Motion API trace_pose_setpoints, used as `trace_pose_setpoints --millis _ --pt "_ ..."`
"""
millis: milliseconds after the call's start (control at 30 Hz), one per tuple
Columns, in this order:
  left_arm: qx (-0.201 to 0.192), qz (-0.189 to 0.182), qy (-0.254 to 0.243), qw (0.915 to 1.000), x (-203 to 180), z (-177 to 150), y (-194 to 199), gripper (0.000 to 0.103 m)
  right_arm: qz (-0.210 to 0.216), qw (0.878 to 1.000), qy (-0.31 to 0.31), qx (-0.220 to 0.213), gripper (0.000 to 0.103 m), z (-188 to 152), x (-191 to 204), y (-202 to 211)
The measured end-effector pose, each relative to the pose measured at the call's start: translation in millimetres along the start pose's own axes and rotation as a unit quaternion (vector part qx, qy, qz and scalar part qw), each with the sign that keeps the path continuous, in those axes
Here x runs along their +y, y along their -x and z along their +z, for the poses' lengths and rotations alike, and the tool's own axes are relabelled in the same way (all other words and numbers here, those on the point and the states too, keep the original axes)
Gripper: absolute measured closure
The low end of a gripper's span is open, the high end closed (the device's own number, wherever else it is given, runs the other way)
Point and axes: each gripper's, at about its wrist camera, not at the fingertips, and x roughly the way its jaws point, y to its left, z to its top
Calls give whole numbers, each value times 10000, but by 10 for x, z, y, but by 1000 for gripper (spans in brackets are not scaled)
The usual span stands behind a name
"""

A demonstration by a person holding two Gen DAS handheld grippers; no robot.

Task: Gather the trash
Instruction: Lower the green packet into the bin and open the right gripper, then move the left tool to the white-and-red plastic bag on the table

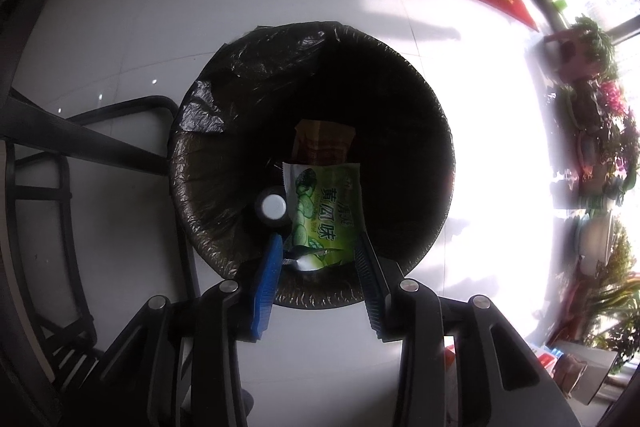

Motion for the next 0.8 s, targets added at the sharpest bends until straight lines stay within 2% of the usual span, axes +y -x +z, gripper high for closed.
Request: trace_pose_setpoints --millis 267,433,567,667,700,800 --pt "-62 -20 22 10000 50 19 30 25 207 9995 162 -156 67 -106 121 254" --pt "-91 -38 65 9999 90 31 40 25 526 9971 386 -382 67 -298 270 608" --pt "-87 -55 102 9999 122 37 37 25 703 9921 867 -582 66 -560 532 971" --pt "-72 -37 101 9999 144 31 22 25 912 9879 1054 -686 54 -801 745 1260" --pt "-60 -36 105 9999 152 28 12 25 1039 9859 1079 -747 47 -888 803 1371" --pt "-33 2 94 10000 182 35 -21 25 1319 9788 1307 -862 41 -1135 1024 1677"
